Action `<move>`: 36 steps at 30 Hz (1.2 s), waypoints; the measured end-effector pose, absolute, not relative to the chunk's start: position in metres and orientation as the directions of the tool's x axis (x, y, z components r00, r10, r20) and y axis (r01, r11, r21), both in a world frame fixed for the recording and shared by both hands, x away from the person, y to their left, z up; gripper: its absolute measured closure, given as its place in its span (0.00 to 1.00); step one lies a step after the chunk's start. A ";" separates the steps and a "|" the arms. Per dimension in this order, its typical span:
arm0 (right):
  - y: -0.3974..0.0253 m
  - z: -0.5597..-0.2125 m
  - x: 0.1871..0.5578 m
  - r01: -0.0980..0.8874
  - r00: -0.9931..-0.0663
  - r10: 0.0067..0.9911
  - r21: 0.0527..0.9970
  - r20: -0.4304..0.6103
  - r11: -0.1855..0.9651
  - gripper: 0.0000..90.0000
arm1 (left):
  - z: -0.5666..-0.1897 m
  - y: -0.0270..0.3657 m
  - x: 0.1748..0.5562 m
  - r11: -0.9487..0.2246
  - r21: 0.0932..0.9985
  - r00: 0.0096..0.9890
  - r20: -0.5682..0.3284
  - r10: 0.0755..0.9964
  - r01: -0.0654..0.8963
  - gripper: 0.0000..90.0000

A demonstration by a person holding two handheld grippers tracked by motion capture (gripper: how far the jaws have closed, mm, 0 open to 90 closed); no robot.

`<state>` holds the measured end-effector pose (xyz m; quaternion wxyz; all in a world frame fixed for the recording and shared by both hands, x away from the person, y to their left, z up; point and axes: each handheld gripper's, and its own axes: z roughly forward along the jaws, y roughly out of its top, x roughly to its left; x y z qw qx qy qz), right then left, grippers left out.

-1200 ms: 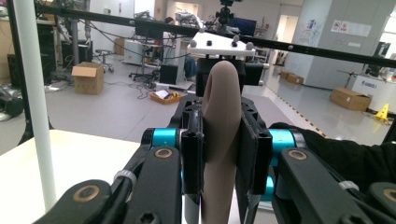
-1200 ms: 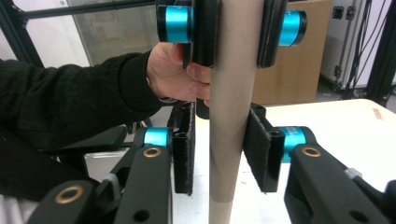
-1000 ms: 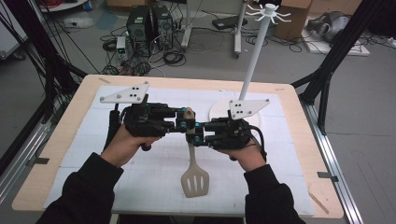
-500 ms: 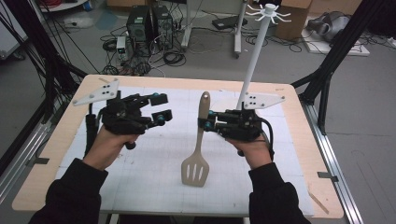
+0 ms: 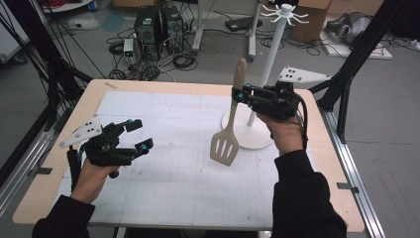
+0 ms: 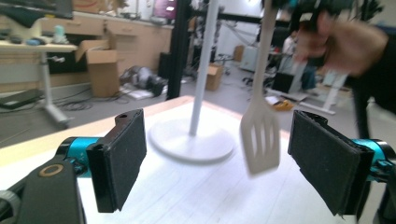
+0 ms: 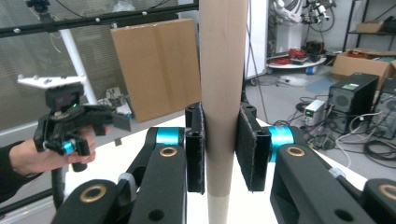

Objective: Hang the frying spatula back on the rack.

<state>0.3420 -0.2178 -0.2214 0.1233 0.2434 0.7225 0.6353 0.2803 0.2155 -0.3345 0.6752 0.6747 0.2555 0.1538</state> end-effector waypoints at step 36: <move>-0.261 -0.175 0.413 0.272 -0.712 0.675 0.962 0.194 0.011 0.83 | -0.369 0.234 0.268 0.044 0.987 0.790 -0.152 0.594 0.156 0.23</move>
